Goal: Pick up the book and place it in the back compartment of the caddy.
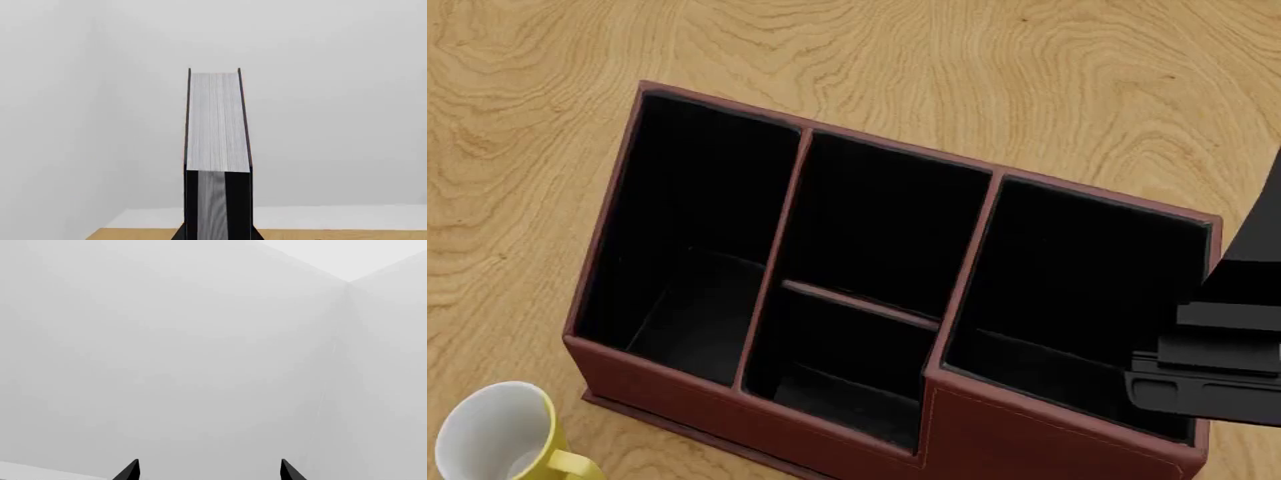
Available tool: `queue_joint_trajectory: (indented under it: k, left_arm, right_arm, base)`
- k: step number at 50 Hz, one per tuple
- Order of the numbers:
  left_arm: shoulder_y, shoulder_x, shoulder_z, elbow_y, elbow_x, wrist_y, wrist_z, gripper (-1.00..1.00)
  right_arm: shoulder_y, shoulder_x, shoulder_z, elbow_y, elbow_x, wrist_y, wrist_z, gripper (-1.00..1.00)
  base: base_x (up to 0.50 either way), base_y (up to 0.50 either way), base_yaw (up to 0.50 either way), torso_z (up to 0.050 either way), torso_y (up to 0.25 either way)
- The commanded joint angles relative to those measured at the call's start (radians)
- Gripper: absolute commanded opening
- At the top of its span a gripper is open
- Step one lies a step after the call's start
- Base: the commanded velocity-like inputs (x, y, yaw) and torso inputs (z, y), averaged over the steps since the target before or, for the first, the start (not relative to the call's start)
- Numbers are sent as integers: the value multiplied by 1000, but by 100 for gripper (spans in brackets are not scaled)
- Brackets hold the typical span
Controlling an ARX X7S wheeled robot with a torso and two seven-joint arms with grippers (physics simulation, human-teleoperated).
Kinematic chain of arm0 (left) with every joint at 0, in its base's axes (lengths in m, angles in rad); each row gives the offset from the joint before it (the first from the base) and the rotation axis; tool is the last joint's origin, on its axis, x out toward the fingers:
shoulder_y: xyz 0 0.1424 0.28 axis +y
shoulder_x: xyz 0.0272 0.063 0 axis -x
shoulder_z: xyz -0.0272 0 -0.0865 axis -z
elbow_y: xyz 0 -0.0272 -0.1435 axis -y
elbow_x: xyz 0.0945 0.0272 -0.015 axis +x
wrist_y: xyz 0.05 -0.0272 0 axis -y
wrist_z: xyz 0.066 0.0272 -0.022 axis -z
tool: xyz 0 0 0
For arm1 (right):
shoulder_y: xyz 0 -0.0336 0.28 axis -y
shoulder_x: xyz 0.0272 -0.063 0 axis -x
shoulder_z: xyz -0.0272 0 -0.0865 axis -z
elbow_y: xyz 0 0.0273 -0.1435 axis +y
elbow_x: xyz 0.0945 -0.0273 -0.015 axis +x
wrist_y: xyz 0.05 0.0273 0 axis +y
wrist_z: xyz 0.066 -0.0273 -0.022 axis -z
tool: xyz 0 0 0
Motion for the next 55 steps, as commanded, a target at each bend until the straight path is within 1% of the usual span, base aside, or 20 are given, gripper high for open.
queue_joint_trajectory:
  k: [1, 6, 13, 14, 16, 21, 23, 35, 48, 55]
  left_arm:
    - [-20, -38, 0, 26, -13, 37, 75, -100]
    - [-15, -52, 6, 27, -15, 60, 113, -100]
    - [-12, -73, 20, 46, -29, 117, 210, -100]
    - [-19, -75, 20, 49, -37, 103, 205, -100]
    - [-22, -90, 33, 52, -39, 138, 269, -100]
    - [-29, -94, 40, 46, -53, 146, 304, -100]
    - [-28, -100, 50, 50, -51, 164, 336, -100]
    - [-51, -116, 71, 62, -75, 159, 394, -100]
    - [-71, -154, 122, 83, -92, 184, 534, -100]
    - [-79, -172, 128, 82, -101, 190, 578, -100]
  right_arm:
    - [13, 0, -14, -2, -1, 2, 0, 100]
    - [19, 0, -20, -4, -1, 3, 2, 100]
    - [29, 0, -30, -6, -1, 6, 3, 100]
    - [31, 0, -31, -7, -1, 7, 3, 100]
    - [36, 0, -31, -8, 2, 10, 2, 100]
    - [39, 0, -42, -8, -3, 6, 5, 100]
    - [42, 0, -45, -8, -3, 6, 5, 100]
    - [61, -1, -55, -9, 3, 12, 5, 100]
    - [80, -1, -64, -12, 11, 23, 6, 100]
    - [84, -1, -77, -6, 6, 15, 1, 100]
  base:
    - [0, 0, 0, 0, 10]
    - [0, 0, 0, 0, 0]
    - [0, 0, 0, 0, 1]
    - [0, 0, 0, 0, 10]
    - [0, 0, 0, 0, 0]
    - [0, 0, 0, 0, 2]
    - [0, 0, 0, 0, 0]
    - [0, 0, 0, 1, 2]
    - [0, 0, 0, 0, 1]
    - [0, 0, 0, 0, 1]
